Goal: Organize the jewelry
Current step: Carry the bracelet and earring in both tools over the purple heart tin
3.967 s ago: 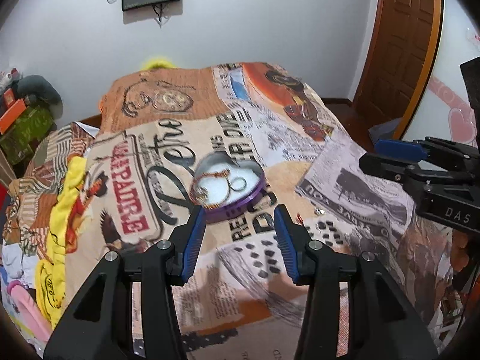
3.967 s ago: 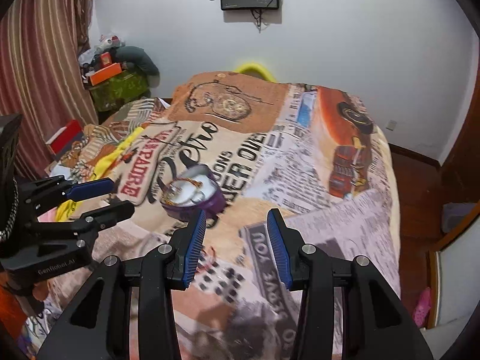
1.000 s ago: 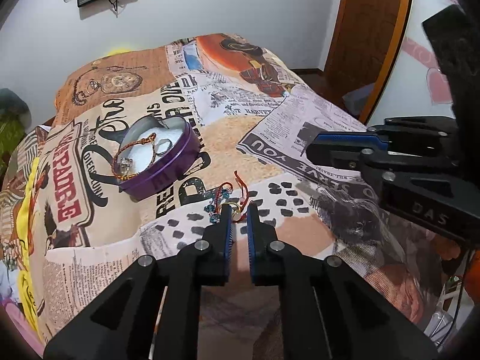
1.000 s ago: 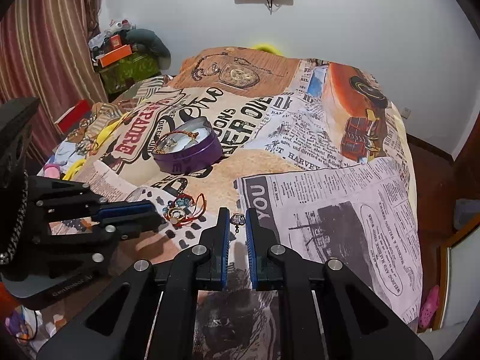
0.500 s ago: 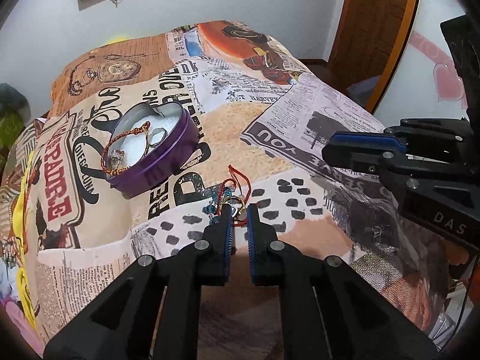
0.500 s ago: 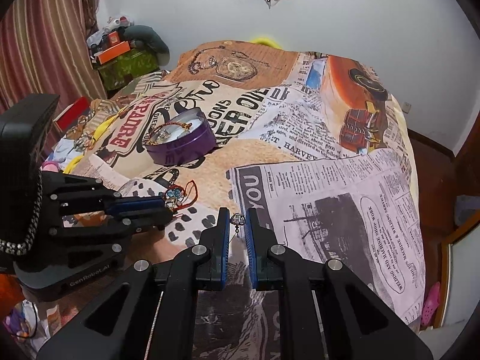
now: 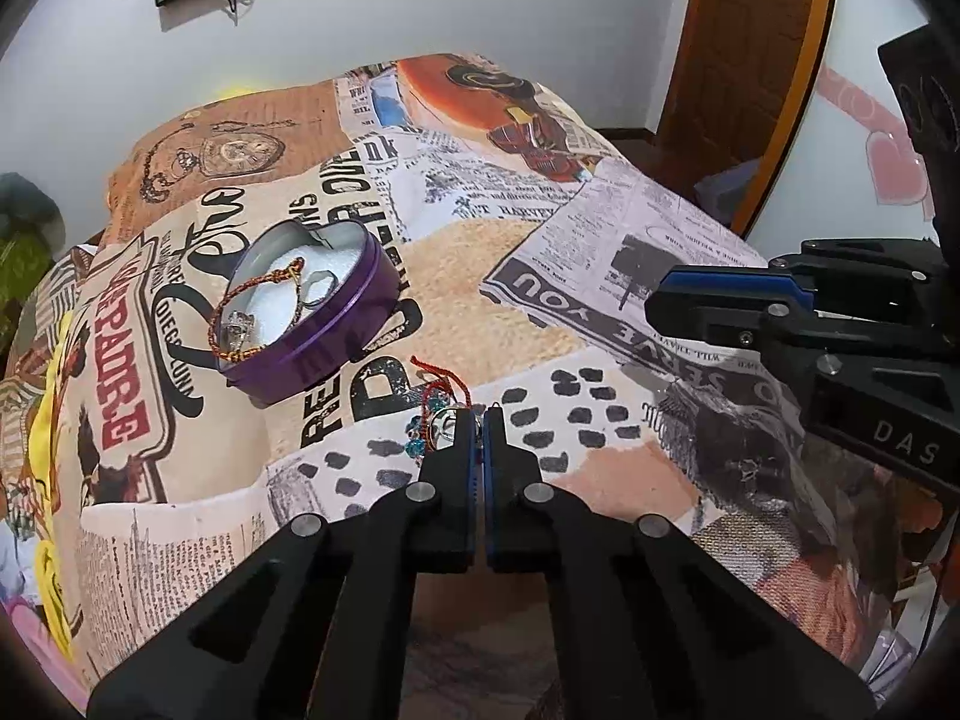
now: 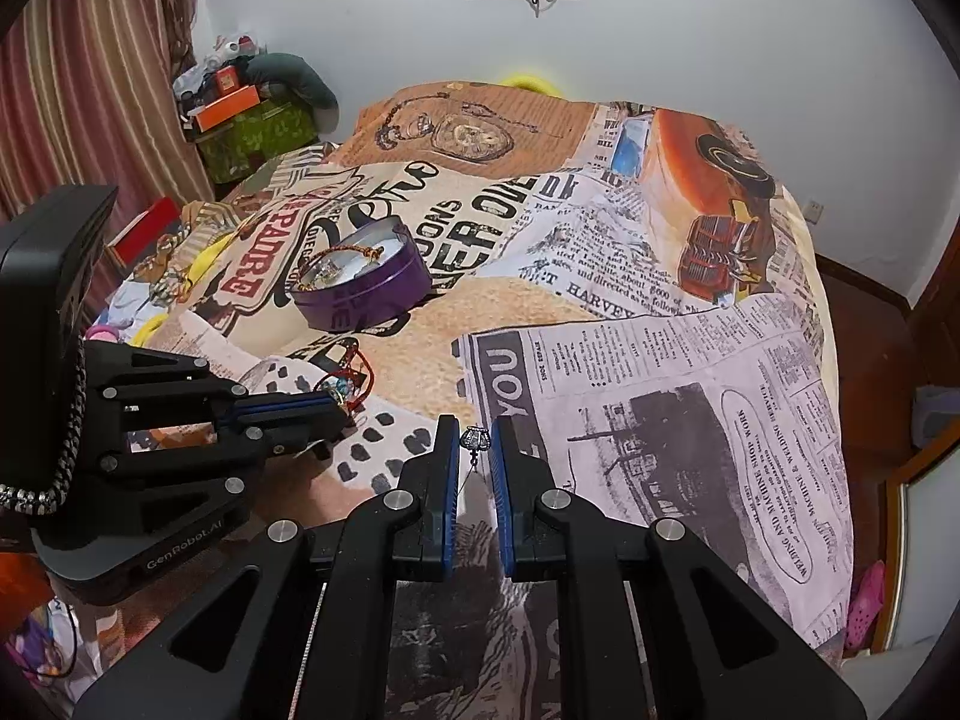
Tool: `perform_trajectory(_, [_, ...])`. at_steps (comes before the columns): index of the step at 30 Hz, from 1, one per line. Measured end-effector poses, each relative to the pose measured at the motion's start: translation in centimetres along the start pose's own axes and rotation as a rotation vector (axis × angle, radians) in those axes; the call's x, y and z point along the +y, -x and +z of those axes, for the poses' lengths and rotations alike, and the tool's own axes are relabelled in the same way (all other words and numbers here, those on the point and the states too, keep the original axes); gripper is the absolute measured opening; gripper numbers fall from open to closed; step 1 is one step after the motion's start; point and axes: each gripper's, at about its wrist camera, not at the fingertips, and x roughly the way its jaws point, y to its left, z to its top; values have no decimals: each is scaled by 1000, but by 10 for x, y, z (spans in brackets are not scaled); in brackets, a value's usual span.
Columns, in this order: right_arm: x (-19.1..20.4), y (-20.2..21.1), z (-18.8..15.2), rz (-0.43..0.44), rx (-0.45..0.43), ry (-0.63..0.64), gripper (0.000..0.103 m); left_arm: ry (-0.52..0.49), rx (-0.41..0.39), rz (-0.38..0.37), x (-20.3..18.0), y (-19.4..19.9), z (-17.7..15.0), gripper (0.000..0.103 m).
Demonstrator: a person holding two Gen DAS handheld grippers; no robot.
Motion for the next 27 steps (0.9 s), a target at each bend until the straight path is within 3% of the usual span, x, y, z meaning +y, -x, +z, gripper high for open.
perform_trajectory(16, [25,20,30,2,-74,29,10,57,-128,22,30,55,8,0])
perform_trajectory(27, [48,12,59,18,-105,57,10,102,-162,58,67,63,13,0])
